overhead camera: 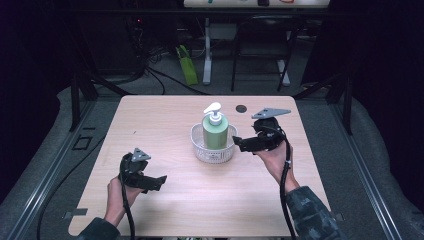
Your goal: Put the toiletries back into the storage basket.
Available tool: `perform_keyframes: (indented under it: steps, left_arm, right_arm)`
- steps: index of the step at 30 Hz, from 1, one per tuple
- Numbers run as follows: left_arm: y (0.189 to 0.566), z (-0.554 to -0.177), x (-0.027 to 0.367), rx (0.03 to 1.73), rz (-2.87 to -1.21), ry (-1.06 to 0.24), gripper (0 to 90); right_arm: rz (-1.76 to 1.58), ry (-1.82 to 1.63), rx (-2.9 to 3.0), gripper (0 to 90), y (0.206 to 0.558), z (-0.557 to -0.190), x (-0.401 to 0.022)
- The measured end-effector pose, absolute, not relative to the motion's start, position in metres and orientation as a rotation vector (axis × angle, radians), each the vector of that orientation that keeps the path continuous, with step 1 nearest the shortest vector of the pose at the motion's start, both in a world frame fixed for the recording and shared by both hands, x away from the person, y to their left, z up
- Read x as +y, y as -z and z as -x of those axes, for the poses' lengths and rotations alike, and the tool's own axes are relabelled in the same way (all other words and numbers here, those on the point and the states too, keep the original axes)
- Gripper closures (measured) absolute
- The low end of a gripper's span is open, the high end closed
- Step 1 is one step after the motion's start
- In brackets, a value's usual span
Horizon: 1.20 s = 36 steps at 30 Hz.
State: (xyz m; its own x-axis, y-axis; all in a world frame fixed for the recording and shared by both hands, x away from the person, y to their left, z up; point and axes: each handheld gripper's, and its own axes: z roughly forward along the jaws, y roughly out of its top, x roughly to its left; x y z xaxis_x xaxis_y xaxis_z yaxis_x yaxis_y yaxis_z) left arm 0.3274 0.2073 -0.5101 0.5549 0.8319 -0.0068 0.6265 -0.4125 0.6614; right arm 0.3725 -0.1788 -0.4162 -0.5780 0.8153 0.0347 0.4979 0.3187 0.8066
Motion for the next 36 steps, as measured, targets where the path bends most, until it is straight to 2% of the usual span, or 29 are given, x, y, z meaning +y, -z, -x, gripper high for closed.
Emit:
perform_keyframes:
  steps: [10,21,36]
  left_arm:
    - [0.510,-0.328,0.207,1.159,-2.183,-0.424,0.0]
    - [0.509,-0.329,0.206,1.166,-2.173,-0.430,0.0]
    - [0.512,-0.331,0.205,1.163,-2.189,-0.427,0.0]
  right_arm:
    - [-1.319,-1.042,2.261,2.9,0.447,-0.354,-0.211]
    - [-1.486,-0.905,2.272,0.0,0.501,-0.325,-0.248]
    - [-1.526,-0.693,2.401,0.0,0.537,-0.328,-0.257]
